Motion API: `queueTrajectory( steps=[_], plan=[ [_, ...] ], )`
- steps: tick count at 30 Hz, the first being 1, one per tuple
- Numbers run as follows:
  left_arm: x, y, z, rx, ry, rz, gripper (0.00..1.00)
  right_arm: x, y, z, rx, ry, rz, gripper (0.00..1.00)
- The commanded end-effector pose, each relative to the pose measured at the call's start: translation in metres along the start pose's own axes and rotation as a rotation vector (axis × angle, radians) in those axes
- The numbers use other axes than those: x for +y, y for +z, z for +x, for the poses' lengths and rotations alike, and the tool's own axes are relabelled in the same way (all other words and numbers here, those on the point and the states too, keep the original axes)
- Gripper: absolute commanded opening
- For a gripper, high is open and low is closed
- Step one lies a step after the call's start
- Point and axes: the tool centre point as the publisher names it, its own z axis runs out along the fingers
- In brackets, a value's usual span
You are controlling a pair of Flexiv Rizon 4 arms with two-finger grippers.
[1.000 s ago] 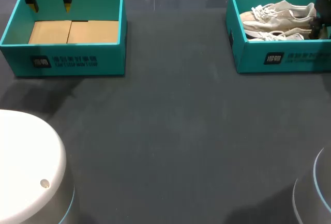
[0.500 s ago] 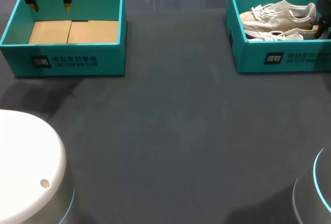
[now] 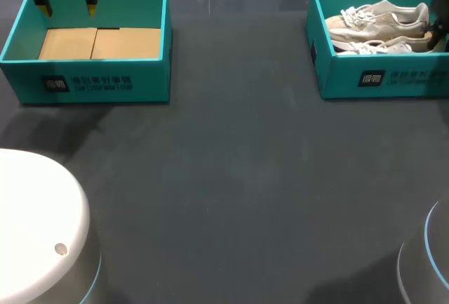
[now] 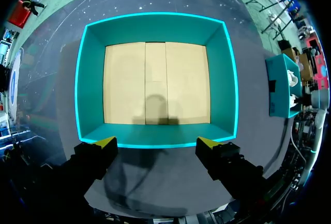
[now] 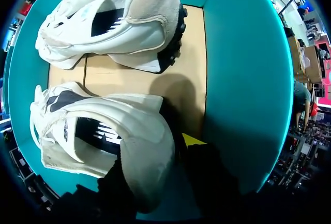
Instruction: Take the shoe out of the shoebox, open the shoe tongue, remove and reinsert the insole, then place the shoe into the shoebox
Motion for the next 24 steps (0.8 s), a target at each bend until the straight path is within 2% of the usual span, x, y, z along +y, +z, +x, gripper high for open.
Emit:
queueTrajectory(
  steps=[1,14,24],
  plan=[
    [0.000,0.000,0.000,0.000,0.000,0.000,1.00,-0.004,-0.006,0.000,0.004,0.002,-0.009,0.00],
    [0.000,0.000,0.000,0.000,0.000,0.000,1.00,-0.002,-0.017,-0.004,0.017,0.023,-0.018,0.00],
    [0.000,0.000,0.000,0.000,0.000,0.000,1.00,0.004,-0.035,-0.007,0.009,0.045,-0.028,0.00]
  ],
)
